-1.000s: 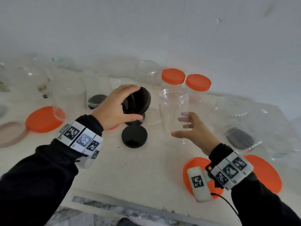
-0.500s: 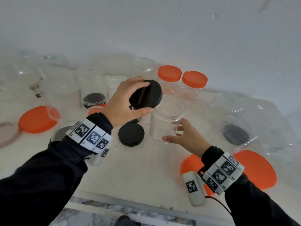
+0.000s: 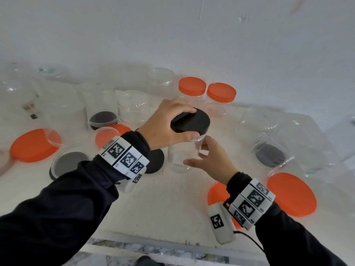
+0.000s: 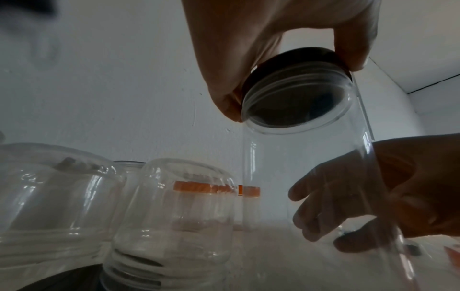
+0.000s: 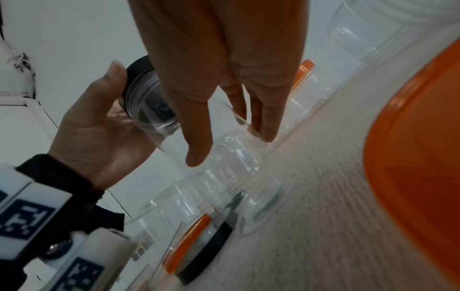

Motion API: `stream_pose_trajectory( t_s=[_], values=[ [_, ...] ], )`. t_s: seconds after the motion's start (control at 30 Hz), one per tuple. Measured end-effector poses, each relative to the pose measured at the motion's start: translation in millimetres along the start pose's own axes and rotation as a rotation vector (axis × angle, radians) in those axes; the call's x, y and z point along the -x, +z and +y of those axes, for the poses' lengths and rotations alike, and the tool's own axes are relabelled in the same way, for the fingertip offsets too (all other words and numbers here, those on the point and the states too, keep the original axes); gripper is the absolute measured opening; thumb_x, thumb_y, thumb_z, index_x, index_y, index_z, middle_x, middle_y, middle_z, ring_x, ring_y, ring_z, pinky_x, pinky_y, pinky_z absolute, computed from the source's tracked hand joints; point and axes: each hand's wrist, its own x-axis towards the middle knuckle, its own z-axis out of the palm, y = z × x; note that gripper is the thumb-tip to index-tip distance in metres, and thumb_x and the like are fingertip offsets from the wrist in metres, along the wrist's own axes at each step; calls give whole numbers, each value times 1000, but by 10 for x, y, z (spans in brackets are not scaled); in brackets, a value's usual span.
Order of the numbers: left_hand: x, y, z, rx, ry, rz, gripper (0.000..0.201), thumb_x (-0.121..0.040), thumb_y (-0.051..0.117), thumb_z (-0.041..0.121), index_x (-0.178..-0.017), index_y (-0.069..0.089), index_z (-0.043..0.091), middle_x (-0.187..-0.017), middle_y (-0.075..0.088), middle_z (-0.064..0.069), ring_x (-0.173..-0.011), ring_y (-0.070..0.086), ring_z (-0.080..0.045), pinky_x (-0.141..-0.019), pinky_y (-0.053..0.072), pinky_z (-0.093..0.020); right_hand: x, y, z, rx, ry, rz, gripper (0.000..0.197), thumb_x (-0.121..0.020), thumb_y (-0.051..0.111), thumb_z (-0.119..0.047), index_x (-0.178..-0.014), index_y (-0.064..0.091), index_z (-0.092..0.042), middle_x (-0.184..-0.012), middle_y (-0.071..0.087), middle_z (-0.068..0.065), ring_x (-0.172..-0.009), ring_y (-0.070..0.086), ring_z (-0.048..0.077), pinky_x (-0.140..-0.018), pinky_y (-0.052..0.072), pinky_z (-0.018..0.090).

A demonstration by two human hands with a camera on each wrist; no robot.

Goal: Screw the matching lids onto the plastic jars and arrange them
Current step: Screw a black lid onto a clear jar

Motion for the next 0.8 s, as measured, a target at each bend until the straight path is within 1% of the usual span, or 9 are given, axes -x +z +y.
stream_pose_trajectory(
  t_s=[0.07, 0.17, 0.23, 0.37, 0.47, 0.57, 0.67, 0.73, 0.8],
  values=[
    [13, 12, -9, -5, 8, 6, 65, -68, 59, 57, -120, 56, 17, -125, 46, 13, -116, 37, -11, -95, 27, -7, 4, 1, -1, -7, 2, -9, 56, -67, 82, -24, -111, 49, -13, -114, 53, 4, -105, 52, 15, -88, 46, 20],
    [39, 20, 2, -7, 10, 15, 65, -68, 59, 57, -120, 56, 18, -124, 44, 16, -115, 36, -10, -96, 28, -10, 14, 4, -13, -2, 5, -13, 57, -68, 81, -24, -114, 49, -13, -116, 52, 2, -106, 51, 13, -90, 46, 20],
    [47, 25, 16, 5, 4, 20, 66, -68, 58, 57, -121, 55, 17, -124, 43, 17, -115, 36, -10, -96, 29, -11, 17, 1, -27, 12, 10, -24, 61, -69, 81, -23, -118, 47, -13, -119, 50, 2, -108, 50, 14, -94, 47, 25],
    [77, 37, -6, 65, -42, 11, 79, -66, 61, 58, -131, 43, 18, -127, 42, 10, -118, 39, -11, -97, 33, -15, 10, -149, -113, 47, 59, -169, 99, -64, 84, -23, -142, 24, -15, -143, 30, 2, -124, 41, 19, -103, 41, 36],
    [170, 52, -64, 205, -157, -3, 98, -58, 70, 57, -138, 29, 18, -133, 35, 9, -124, 36, -4, -101, 34, -13, -7, -474, -335, 48, 22, -197, 115, -57, 84, -31, -146, 12, -20, -148, 25, 1, -127, 38, 16, -106, 37, 37],
    [265, 125, -113, 333, -288, -32, 114, -51, 79, 49, -143, 18, 23, -141, 31, 8, -130, 33, -3, -108, 32, -24, -30, -805, -657, 113, -43, -217, 112, -52, 76, -42, -145, 18, -26, -145, 32, -6, -124, 40, 10, -103, 37, 30],
    [290, 219, -123, 400, -378, -18, 121, -50, 82, 47, -144, 7, 31, -146, 30, 6, -134, 31, -9, -112, 28, -37, -106, -926, -932, 324, -119, -330, 97, -62, 75, -44, -143, 24, -30, -144, 35, -10, -123, 41, 7, -103, 37, 29],
    [279, 269, -107, 404, -399, 16, 118, -54, 83, 40, -144, 8, 28, -142, 32, 7, -131, 33, -7, -110, 28, -28, -169, -891, -1071, 469, -177, -405, 91, -70, 73, -42, -144, 23, -30, -147, 32, -10, -127, 37, 9, -104, 33, 27],
    [260, 314, -96, 396, -406, 48, 109, -61, 85, 27, -143, 15, 20, -130, 37, 15, -119, 38, 6, -98, 30, -6, -233, -815, -1183, 642, -245, -458, 89, -74, 70, -46, -146, 20, -28, -148, 29, -9, -130, 34, 11, -103, 29, 24]
  ],
)
